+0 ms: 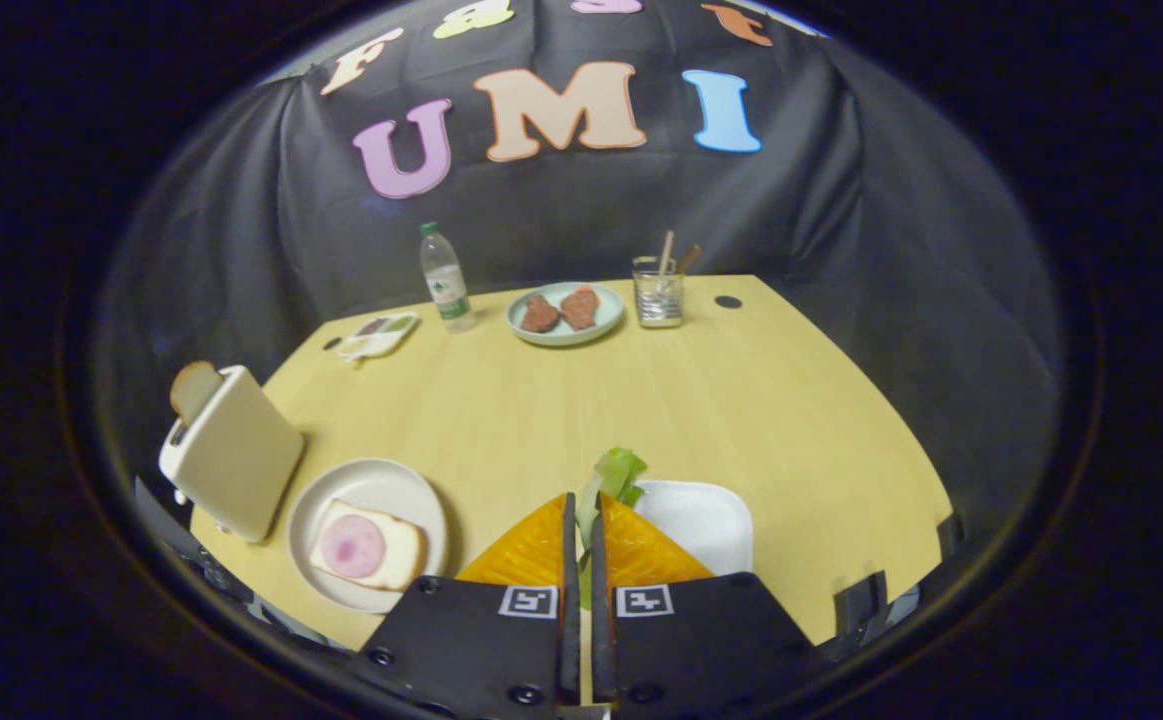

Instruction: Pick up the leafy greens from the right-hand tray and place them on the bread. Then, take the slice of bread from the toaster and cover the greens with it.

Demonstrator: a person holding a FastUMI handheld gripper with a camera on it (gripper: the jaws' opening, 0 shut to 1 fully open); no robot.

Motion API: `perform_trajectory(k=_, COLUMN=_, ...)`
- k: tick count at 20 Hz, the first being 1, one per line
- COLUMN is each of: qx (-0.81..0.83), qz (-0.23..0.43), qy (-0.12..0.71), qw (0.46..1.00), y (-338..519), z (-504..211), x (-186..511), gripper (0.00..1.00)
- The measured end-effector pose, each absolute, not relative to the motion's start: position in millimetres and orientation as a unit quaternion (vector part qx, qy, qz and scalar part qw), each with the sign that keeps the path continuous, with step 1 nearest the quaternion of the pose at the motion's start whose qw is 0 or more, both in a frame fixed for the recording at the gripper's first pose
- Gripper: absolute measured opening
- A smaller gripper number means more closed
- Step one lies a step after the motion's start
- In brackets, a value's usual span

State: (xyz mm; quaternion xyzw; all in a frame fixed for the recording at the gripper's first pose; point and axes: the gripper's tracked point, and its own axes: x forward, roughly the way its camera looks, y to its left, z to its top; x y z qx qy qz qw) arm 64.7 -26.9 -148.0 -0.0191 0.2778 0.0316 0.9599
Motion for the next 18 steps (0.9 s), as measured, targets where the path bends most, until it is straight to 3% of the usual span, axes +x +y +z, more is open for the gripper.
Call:
perform_trajectory(k=5, qx=0.037, qz=0.151, qy=0.278, qw=0.948, y=79.8, z=-130.6, x=57.1, gripper=0.08)
perform_trajectory(k=10, qx=0.082, qz=0.233, qy=0.323, qw=0.913, y=156.3, z=-158.9, x=44.0, gripper=0.07)
perform_trajectory(k=13, qx=0.085, qz=0.243, qy=0.351, qw=0.9, y=177.4, z=-176.6, x=36.9, gripper=0.07)
perform_trajectory(k=18, qx=0.015, qz=0.174, qy=0.409, qw=0.896, y=147.2, z=-234.6, x=41.6, gripper=0.07)
